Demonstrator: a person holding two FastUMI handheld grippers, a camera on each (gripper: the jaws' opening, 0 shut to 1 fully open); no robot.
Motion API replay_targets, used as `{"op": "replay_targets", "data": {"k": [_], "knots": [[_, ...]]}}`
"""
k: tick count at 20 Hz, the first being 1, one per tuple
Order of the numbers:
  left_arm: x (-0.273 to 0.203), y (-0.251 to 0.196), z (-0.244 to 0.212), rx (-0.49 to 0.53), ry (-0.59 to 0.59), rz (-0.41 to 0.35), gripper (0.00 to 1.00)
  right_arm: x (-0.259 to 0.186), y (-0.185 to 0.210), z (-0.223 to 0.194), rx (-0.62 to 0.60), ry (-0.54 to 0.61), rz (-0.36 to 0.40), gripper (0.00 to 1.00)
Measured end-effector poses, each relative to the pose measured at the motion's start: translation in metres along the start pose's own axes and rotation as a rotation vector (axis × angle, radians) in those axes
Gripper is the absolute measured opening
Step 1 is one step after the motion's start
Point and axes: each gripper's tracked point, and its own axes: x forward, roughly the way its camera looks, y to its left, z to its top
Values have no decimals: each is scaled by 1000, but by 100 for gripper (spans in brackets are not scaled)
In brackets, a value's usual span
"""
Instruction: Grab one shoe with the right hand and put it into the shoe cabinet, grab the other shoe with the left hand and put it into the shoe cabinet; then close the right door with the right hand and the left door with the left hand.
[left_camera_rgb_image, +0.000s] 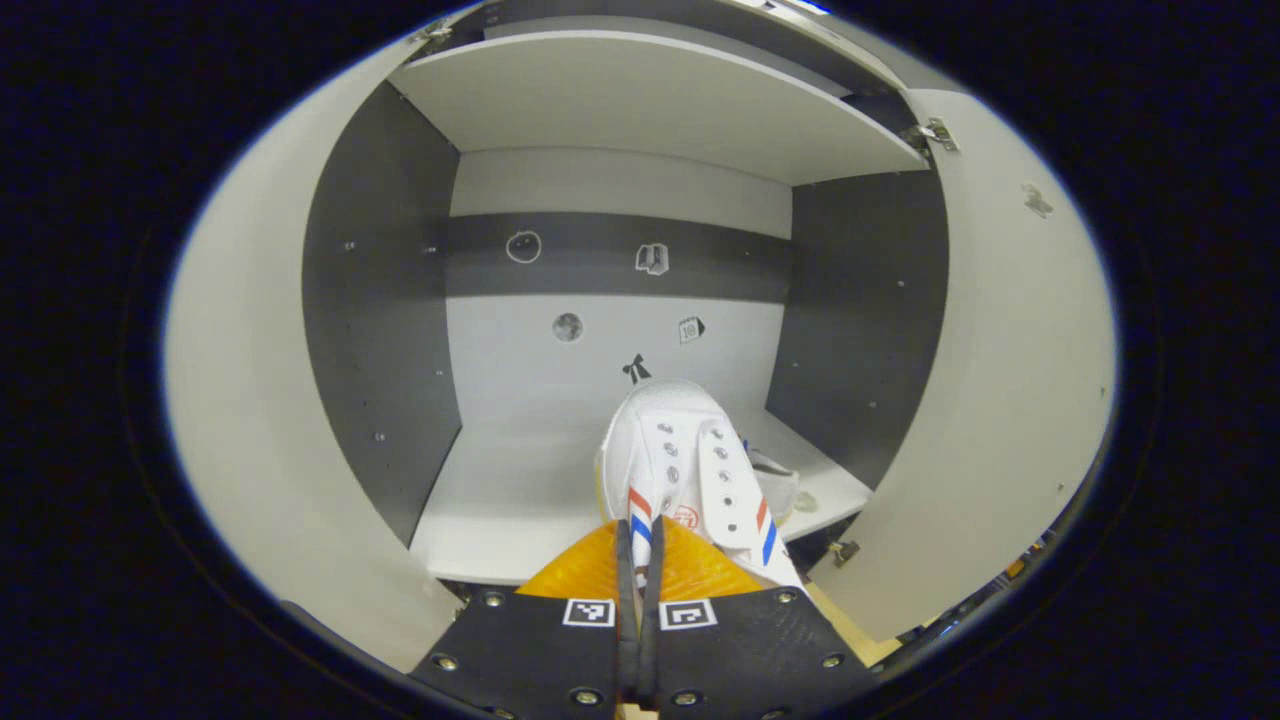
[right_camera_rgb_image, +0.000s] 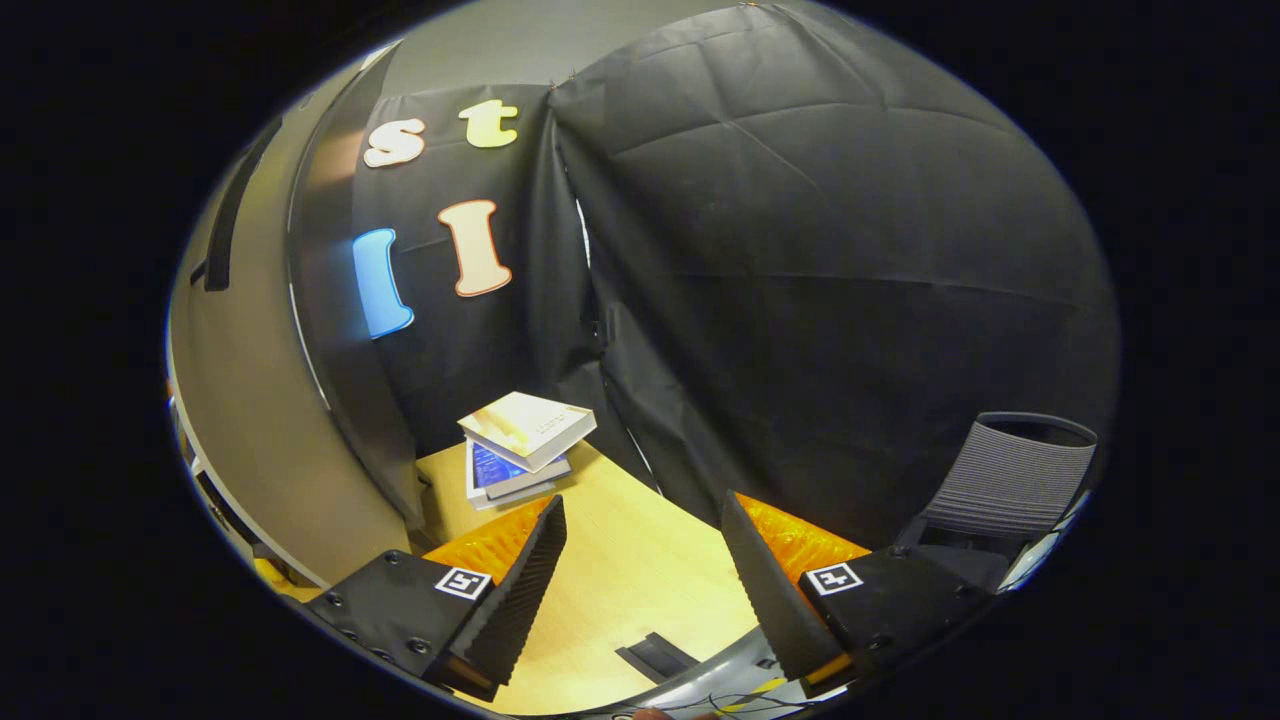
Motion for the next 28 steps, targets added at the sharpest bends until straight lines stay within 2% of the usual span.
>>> {"op": "replay_targets", "data": {"k": [3, 8, 11, 15, 19, 21, 22, 23, 25, 26, 27, 28], "knots": [[11, 16, 15, 20, -25, 26, 0, 3, -11, 0, -6, 6, -34, 98], [80, 24, 22, 59, -38, 47, 1, 6, -22, 8, 14, -7, -77, 98], [104, 26, 17, 91, -23, 69, 1, 7, -23, 13, 12, -13, -87, 98], [124, 29, 2, 60, 13, 56, 2, 6, -22, 19, 24, -23, -82, 98], [134, 38, -9, 99, 18, 75, 0, 8, -12, 29, 18, -36, -45, 98], [131, 32, -7, 121, -8, 53, 2, 10, -5, 33, 11, -36, -30, 98], [123, 29, 6, 146, -55, 46, 10, 11, 0, 36, 11, -35, -20, 98], [117, 28, 15, 190, -94, 53, 24, 10, 6, 39, 11, -33, -12, 98], [97, 26, 22, 283, -139, 80, 57, 10, 15, 50, 5, -49, 5, 98], [86, 23, 24, 299, -165, 93, 74, 11, 20, 54, 2, -58, 14, 98], [71, 17, 22, 295, -186, 87, 74, 10, 25, 59, 0, -63, 28, 98], [55, 10, 19, 282, -198, 68, 82, 8, 30, 66, 4, -71, 40, 98]]}}
